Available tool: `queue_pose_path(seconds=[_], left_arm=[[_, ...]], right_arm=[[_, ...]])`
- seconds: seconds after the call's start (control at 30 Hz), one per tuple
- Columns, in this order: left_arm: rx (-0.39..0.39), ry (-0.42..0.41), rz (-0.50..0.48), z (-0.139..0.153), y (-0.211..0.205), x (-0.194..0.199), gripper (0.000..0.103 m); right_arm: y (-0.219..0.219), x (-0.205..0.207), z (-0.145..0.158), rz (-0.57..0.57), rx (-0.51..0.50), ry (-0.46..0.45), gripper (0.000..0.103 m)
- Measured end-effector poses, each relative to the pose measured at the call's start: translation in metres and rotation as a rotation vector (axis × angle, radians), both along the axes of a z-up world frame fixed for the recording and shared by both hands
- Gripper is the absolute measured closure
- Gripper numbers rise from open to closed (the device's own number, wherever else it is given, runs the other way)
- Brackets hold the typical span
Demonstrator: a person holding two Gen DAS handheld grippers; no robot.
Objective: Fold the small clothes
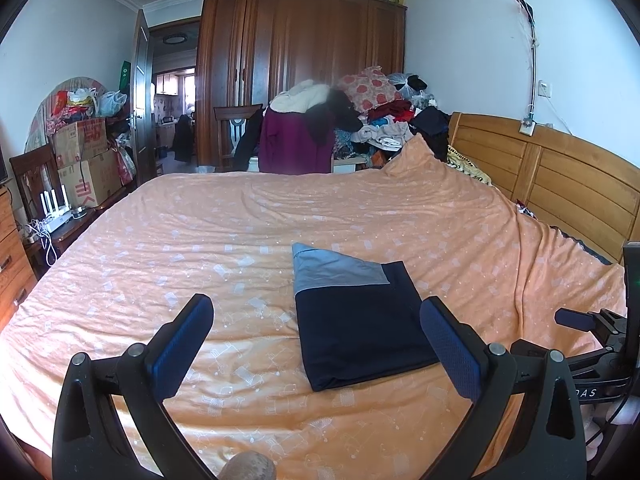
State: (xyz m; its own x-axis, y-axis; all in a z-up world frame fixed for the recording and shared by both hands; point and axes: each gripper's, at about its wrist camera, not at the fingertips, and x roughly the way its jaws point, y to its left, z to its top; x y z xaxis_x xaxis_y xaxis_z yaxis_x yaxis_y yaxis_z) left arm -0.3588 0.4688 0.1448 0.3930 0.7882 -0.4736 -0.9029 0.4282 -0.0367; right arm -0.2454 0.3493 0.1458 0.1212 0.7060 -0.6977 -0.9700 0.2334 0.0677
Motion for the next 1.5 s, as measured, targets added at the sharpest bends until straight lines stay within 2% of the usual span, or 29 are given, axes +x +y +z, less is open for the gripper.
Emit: queue_pose_path(seconds=[1.07,1.5], left_arm=[[-0.024,0.001,0.006,-0.017,0.006,-0.007,0.000],[-0.023,0.008,0.000,-0.017,0.006,-0.003,0.000]], right_arm=[[0.009,0.001,-0.010,0.011,-0.019,0.007,0.000],[0.008,0.008,-0.007,-0.045,-0.009,-0.006,0.000]])
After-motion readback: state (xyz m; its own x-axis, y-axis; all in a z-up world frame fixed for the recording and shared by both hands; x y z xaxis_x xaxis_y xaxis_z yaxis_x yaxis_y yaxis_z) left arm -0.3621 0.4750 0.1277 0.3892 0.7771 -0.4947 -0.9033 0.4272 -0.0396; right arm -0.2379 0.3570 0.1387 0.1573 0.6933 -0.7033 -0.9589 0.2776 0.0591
